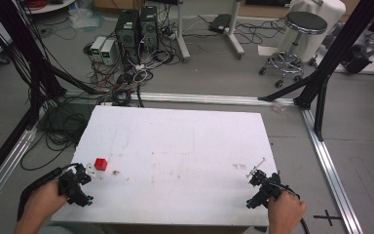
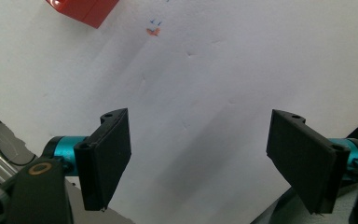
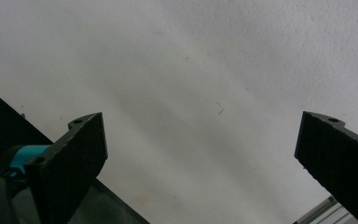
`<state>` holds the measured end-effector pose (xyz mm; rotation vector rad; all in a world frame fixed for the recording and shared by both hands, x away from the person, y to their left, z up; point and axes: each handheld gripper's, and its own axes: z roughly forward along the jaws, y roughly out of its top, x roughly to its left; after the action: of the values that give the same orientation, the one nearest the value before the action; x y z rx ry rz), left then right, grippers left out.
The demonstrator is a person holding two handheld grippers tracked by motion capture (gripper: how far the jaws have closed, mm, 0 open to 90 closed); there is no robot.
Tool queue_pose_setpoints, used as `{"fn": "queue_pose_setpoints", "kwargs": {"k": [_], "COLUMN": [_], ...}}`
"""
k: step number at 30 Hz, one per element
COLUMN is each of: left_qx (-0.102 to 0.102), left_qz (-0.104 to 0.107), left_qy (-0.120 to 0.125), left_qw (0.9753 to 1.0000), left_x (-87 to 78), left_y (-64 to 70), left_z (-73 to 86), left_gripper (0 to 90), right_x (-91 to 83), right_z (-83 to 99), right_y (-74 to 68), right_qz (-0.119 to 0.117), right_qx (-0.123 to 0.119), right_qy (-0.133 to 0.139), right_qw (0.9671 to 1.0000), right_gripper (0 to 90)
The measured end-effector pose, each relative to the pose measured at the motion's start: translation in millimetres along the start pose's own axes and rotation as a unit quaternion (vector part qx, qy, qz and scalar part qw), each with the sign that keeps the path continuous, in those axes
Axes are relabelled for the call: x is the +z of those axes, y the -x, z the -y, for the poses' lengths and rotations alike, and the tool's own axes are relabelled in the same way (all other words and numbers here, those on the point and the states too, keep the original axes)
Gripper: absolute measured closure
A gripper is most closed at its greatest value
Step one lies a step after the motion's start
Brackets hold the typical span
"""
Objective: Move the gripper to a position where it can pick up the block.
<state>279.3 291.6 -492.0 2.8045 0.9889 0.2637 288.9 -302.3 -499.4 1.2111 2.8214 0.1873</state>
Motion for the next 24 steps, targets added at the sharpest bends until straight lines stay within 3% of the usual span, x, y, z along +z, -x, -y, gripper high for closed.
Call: {"fn": "queue_pose_setpoints", "kwargs": {"k": [24], "left_qx": [0.004], "left_qz": [0.004], "left_qy": [0.004], "left_qw": [1.0], "left_x": [0.7], "left_y": [1.2], "left_z": [0.3], "left_gripper": [22.1], "right_x": [-0.3], "right_z": [0.4], "right_y": [-0.9], "right_qz": [-0.006], "right_qx": [0.001], "right_qy": [0.001], "right_qw": [1.0], "right_gripper": [1.5]}}
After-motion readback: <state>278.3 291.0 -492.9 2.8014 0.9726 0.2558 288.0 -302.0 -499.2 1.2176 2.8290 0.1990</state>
